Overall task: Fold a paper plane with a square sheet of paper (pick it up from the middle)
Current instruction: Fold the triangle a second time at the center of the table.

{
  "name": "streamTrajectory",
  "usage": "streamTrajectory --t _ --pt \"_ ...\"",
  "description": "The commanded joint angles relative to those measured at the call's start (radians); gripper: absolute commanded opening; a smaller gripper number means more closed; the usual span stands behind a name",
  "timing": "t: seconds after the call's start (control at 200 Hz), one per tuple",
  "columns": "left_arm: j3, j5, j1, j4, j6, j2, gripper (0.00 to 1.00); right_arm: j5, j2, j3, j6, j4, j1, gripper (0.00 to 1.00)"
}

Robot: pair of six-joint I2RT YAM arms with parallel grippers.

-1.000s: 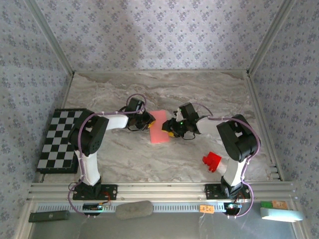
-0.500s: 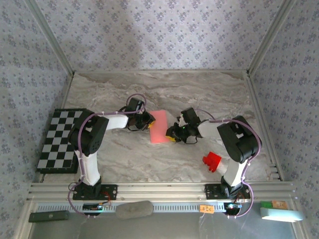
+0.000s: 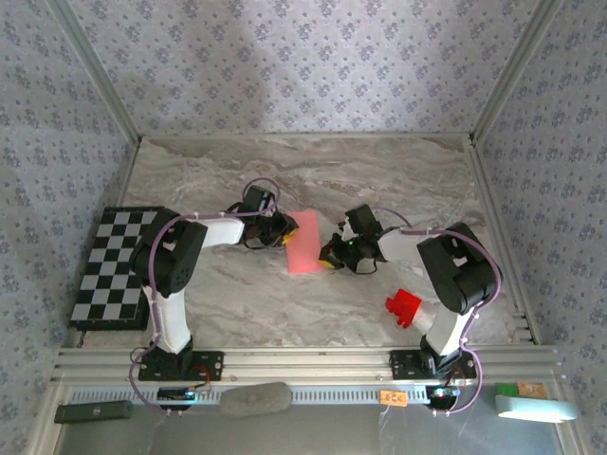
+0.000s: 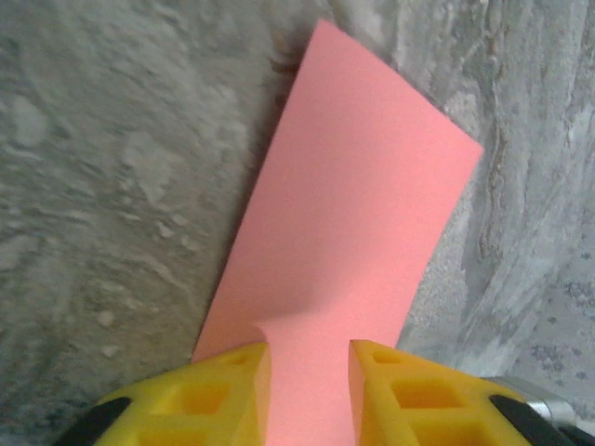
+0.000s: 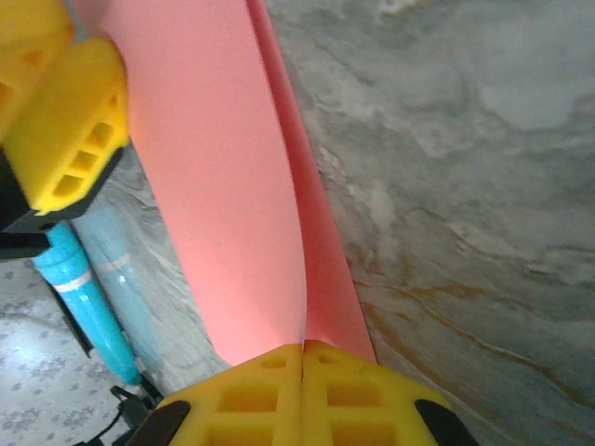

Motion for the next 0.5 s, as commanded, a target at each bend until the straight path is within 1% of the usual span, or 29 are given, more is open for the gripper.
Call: streamTrajectory --t 0.0,0.07,0.145,0.275,0.345,0.495 --pt "0.028 0.025 0.008 -0.014 0.079 -0.063 0.34 0.033 -0.033 0.036 -0.075 -0.169 -0.012 0.02" --pt "0.035 0.035 0.013 -0.032 0.124 -0.066 0.37 0.035 -0.039 0.049 -0.108 -0.227 -0.018 0.02" --pt "0.037 0.055 0.016 -0.026 0.144 -0.056 0.38 0.031 -0.041 0.063 -0.134 -0.277 -0.024 0.02" --pt "0.083 0.105 0.014 -0.048 0.178 -0.008 0.3 0.028 -0.039 0.072 -0.151 -0.314 -0.027 0.02" --pt "0.098 0.101 0.014 -0.077 0.189 0.013 0.26 0.035 -0.04 0.075 -0.153 -0.325 -0.028 0.02" --pt "0.11 0.087 0.013 -0.121 0.204 0.043 0.22 0.044 -0.042 0.085 -0.149 -0.33 -0.028 0.02"
